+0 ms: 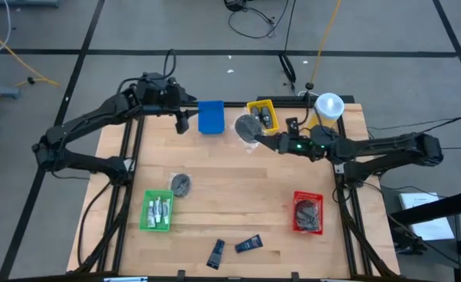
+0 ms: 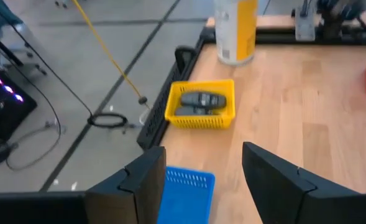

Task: Pick & Place Travel size toiletries
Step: Put the black hairbrush into the red bin

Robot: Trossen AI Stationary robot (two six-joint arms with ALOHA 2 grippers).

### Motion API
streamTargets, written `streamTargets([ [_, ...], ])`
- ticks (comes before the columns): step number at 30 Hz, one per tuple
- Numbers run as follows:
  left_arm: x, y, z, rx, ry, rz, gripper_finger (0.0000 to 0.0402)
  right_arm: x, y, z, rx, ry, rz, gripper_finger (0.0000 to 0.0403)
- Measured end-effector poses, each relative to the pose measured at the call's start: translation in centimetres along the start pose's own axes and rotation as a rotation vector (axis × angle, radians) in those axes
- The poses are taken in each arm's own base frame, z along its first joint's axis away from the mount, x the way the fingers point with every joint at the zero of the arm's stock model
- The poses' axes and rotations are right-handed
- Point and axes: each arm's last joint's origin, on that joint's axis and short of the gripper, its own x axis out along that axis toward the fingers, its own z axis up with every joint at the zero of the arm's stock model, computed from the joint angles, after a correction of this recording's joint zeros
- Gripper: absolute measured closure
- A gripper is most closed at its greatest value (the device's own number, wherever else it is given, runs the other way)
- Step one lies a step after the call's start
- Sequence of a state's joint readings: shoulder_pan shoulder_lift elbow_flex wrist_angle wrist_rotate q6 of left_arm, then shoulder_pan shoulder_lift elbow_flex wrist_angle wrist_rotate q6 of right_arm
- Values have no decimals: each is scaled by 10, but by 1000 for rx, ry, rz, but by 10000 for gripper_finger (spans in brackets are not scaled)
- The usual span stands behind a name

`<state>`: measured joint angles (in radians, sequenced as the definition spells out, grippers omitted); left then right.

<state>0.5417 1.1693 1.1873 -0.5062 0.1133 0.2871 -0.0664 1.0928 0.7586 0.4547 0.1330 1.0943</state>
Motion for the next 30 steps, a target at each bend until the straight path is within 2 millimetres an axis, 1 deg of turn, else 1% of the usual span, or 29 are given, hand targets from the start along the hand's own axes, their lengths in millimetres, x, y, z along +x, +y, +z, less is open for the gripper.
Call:
streamTargets([
  [6,-2,-2,-7,-7,71,-20,195,-27,21,-6,7,33,32,385],
  [10,-2,-4,-9,-10,96,-32,195,-37,28,-16,37,81,22,385],
  [14,-2,-5,-9,-11,93,-42,195,-43,25,-30,84,177,-43,385],
  [20,-2,-12,-7,-13,78,-115,195,-53,18,-51,174,313,-186,384],
  [25,-1,-21,-5,-8,72,-157,195,-64,17,-64,241,420,-248,385],
  [30,-1,-30,-3,-5,69,-186,195,-79,19,-72,269,533,-289,385],
])
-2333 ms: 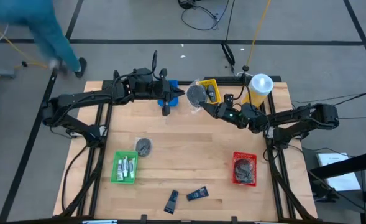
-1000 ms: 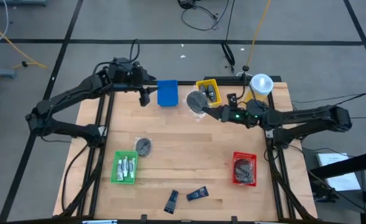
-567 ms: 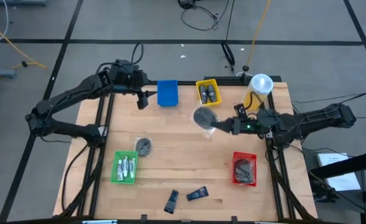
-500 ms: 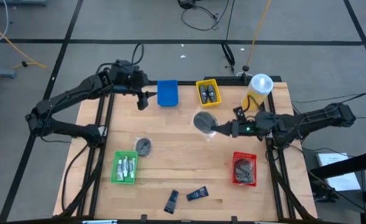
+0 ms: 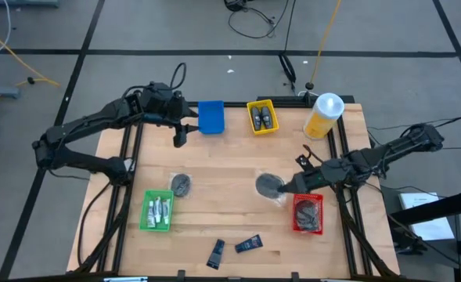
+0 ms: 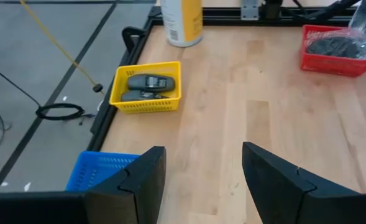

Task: Pick & Place Travel size toiletries
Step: Put the black hairbrush into the red bin

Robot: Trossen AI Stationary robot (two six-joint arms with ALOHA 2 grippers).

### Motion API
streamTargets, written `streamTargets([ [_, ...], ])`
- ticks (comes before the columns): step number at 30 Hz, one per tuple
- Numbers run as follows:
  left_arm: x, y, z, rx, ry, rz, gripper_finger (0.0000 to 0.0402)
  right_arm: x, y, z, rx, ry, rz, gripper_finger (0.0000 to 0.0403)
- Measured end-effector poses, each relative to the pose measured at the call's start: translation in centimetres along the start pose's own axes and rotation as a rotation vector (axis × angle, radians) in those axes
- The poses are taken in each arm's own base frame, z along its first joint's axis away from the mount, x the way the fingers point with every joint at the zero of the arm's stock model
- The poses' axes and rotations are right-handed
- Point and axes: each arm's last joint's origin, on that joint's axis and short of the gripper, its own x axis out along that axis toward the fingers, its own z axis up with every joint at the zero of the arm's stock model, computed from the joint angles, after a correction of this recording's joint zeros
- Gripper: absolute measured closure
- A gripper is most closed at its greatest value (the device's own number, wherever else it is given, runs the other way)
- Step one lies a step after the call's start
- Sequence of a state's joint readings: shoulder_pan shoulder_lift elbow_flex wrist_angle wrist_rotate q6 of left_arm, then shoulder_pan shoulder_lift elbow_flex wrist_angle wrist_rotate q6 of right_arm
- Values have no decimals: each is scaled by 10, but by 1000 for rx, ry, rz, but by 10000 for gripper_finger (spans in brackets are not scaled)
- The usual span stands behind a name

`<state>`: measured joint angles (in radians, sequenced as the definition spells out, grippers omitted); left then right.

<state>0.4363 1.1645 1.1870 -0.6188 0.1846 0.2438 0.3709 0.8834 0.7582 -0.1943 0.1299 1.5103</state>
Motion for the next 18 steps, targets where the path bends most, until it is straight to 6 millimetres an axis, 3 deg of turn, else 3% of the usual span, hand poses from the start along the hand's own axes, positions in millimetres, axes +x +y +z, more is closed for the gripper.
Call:
streamTargets([
  [18,12,-28,8,-101,-5,20,195,-39,-33,-43,48,352,-340,385],
])
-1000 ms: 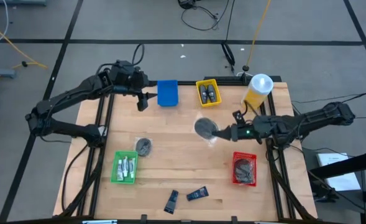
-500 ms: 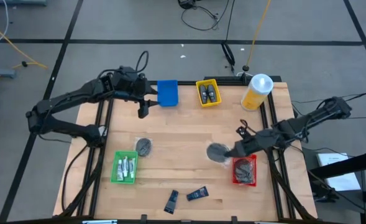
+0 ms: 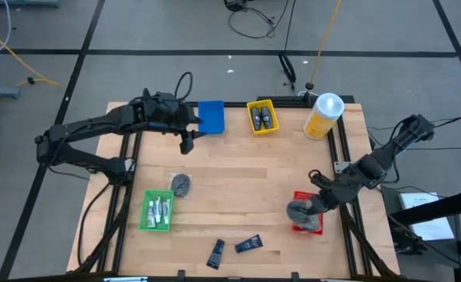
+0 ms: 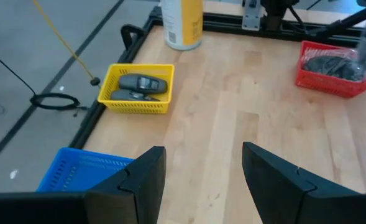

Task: Pick & Place Travel size toiletries
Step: Put the black hairbrush into the red bin

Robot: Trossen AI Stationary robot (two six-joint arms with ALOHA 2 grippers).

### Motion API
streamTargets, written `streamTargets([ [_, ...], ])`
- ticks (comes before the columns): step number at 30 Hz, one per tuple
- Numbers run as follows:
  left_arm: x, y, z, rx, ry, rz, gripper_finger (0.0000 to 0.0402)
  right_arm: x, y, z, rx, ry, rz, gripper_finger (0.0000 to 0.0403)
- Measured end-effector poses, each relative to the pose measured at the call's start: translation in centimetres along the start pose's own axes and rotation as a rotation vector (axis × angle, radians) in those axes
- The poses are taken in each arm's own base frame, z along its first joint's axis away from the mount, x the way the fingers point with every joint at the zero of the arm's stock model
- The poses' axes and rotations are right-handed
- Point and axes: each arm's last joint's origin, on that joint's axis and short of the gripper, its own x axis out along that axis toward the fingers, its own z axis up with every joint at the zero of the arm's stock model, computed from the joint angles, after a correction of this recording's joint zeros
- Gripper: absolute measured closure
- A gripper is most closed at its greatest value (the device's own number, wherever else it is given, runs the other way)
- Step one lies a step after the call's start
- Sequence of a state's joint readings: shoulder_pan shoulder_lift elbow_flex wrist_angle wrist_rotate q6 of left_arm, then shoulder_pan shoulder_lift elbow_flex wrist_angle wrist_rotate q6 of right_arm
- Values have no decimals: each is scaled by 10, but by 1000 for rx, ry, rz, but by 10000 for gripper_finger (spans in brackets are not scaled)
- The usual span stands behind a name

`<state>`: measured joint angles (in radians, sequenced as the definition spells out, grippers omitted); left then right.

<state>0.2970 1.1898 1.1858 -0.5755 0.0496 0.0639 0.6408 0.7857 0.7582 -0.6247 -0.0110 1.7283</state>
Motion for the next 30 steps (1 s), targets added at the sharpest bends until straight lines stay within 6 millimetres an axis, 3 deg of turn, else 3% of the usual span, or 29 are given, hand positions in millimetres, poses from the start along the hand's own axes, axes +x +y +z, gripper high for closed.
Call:
streamTargets([
  [7,8,-14,0,-71,22,-20,195,-9,-19,-8,8,90,-154,385],
  [15,22,-35,-2,-91,54,13,194,-17,-31,-6,50,65,-252,385],
  [30,23,-64,8,-136,-63,-18,195,20,-63,-1,104,45,-272,384],
])
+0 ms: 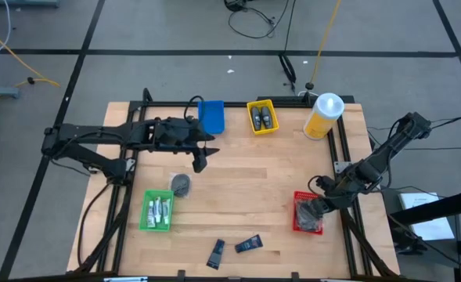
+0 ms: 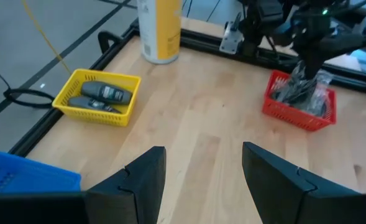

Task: Pick & Place Travel size toiletries
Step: Put the black hairbrush into the red bin

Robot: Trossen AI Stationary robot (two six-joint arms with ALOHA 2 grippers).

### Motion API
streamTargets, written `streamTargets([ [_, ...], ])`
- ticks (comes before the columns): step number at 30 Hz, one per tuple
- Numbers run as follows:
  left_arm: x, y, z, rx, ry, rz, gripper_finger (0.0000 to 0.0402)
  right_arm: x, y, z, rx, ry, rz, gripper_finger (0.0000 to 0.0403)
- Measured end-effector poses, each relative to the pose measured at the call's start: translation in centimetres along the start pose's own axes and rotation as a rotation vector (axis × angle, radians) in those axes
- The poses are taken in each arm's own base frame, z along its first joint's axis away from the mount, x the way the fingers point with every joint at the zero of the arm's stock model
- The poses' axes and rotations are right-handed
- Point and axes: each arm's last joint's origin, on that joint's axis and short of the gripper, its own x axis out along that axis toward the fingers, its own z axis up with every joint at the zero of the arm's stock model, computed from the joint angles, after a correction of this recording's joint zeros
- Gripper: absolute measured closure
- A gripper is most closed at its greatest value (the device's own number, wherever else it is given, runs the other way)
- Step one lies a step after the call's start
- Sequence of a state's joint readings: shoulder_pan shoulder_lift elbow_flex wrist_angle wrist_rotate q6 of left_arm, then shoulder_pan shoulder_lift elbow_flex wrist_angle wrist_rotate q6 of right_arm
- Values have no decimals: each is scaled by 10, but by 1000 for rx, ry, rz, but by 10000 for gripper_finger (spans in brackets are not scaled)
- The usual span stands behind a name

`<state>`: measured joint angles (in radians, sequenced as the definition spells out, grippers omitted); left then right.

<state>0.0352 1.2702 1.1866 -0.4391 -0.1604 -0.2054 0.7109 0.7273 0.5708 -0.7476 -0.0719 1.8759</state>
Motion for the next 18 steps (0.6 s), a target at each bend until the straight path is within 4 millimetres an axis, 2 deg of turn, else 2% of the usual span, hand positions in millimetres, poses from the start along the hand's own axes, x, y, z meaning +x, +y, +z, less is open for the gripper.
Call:
streamTargets([
  [9,0,-1,0,-43,-2,-4,195,0,-1,0,-69,24,-17,349],
  [18,-1,-6,-1,-56,1,-18,195,0,-5,1,-41,19,-56,303],
])
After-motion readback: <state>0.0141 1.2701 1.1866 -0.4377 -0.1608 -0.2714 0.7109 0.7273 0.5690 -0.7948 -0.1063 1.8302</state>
